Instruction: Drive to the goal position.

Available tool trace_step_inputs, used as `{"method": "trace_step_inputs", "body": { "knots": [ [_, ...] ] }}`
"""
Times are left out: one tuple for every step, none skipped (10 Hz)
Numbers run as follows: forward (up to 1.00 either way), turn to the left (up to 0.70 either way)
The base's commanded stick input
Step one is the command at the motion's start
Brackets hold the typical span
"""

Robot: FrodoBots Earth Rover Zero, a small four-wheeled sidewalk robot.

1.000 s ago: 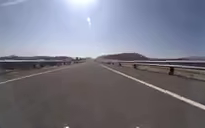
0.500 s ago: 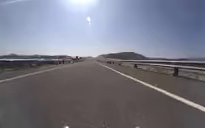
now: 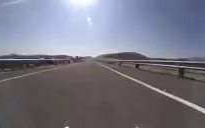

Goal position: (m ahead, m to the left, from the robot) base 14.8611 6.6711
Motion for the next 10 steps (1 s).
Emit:
{"method": "trace_step_inputs", "body": {
  "knots": [
    [0.7, 0.0],
    [0.7, 0.0],
    [0.7, 0.0],
    [0.7, 0.0],
    [0.7, 0.0],
    [0.7, 0.0],
    [0.7, 0.0],
    [0.7, 0.0],
    [0.7, 0.0],
    [0.7, 0.0]
  ]
}}
